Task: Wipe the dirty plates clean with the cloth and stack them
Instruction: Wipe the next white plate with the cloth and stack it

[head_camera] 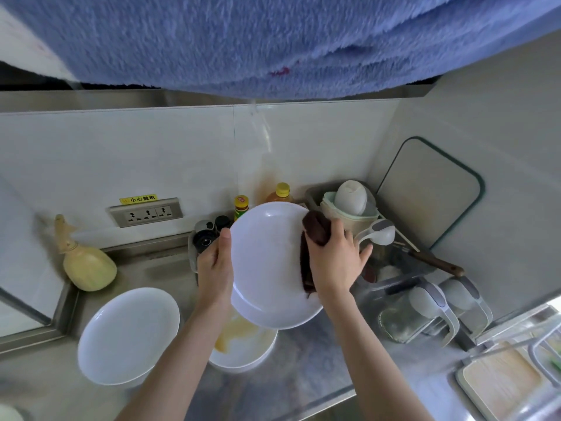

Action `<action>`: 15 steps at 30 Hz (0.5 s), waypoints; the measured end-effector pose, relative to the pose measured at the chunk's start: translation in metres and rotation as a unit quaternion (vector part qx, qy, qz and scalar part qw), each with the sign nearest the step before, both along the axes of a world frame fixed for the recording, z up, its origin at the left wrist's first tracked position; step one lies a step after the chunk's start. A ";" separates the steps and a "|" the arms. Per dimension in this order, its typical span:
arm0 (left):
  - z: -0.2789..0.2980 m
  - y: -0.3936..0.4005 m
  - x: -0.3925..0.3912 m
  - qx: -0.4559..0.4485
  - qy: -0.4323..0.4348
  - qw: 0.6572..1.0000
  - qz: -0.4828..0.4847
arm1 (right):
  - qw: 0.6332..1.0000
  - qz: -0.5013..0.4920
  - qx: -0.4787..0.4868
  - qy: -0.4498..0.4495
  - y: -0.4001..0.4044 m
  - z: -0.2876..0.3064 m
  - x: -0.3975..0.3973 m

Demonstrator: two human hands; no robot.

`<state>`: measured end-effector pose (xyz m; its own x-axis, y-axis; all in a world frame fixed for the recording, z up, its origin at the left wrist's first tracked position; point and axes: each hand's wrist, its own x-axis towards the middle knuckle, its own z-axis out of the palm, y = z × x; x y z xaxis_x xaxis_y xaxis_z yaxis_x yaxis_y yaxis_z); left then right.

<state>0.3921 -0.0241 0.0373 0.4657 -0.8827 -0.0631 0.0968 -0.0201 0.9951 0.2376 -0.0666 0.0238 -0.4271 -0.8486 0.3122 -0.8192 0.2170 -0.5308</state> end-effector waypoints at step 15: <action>0.013 -0.014 0.010 0.031 -0.040 0.990 -0.134 | 0.951 0.047 -0.053 -0.300 0.027 -0.010 -0.039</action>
<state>0.4024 -0.0377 0.0500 0.2216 -0.9706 -0.0935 0.0002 -0.0959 0.9954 0.1990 -0.0392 0.0134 -0.4789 -0.8693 0.1227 -0.3748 0.0760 -0.9240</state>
